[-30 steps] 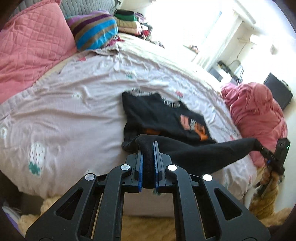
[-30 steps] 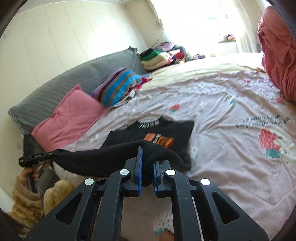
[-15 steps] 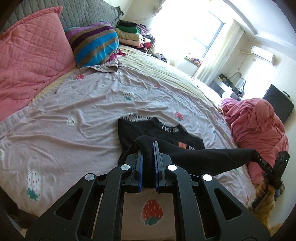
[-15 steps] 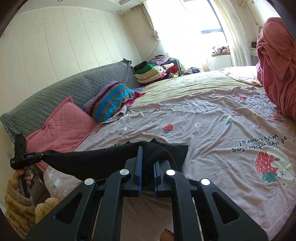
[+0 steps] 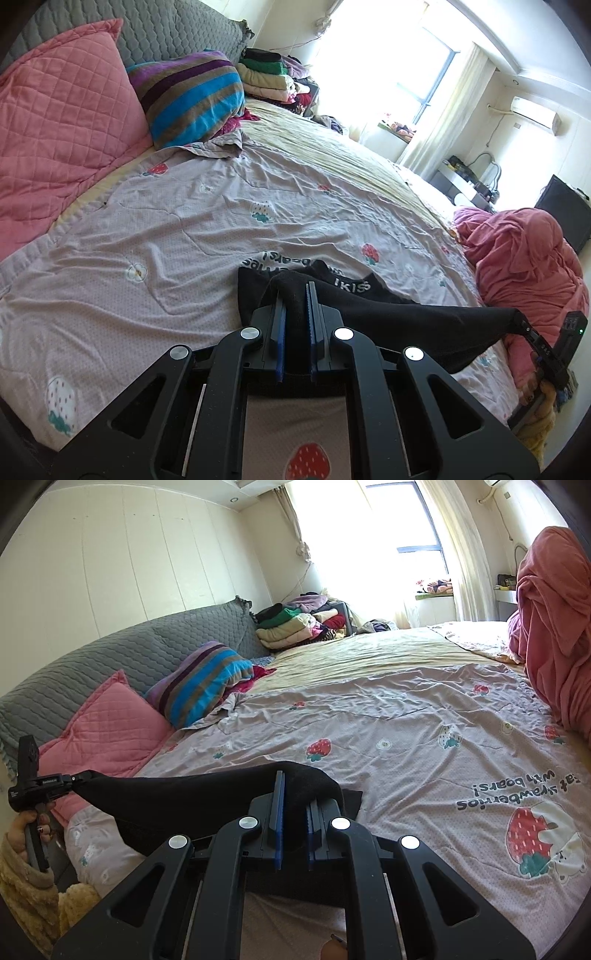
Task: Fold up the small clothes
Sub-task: 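Lift the hem with both grippers and fold it toward the collar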
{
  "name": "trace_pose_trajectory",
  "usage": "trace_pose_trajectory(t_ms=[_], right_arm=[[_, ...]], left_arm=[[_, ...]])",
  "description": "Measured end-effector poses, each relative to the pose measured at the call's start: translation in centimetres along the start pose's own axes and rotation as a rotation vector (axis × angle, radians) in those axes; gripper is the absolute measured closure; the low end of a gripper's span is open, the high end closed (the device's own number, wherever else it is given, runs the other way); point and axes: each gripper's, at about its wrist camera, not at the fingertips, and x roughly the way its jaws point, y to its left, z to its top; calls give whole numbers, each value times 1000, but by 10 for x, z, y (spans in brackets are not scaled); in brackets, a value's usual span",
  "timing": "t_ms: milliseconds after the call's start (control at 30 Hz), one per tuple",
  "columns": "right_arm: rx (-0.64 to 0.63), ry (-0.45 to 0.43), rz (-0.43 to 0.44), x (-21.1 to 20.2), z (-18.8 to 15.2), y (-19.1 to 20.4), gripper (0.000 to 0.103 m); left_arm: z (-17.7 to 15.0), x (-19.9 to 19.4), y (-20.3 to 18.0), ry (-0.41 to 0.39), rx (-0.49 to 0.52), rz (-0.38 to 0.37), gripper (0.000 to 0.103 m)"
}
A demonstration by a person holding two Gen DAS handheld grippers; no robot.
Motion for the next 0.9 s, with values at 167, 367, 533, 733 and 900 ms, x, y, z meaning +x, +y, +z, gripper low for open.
trace_pose_trajectory(t_ms=[167,367,533,733,900], right_arm=[[36,31,7,21,2,-11,95],[24,64,-32,48,-1,-16,95],[53,97,-38,69,-5,-25,95],[59,131,-64,95,-10,-32,95],[42,159,-104,117,-16,-36,95]], left_arm=[[3,20,4,19,-2,18,100],[6,46,10,45,-5,26,100],[6,67,17,70,-13,36,100],[3,92,27,98,-26,44,100],[0,110,32,113,-33,56,99]])
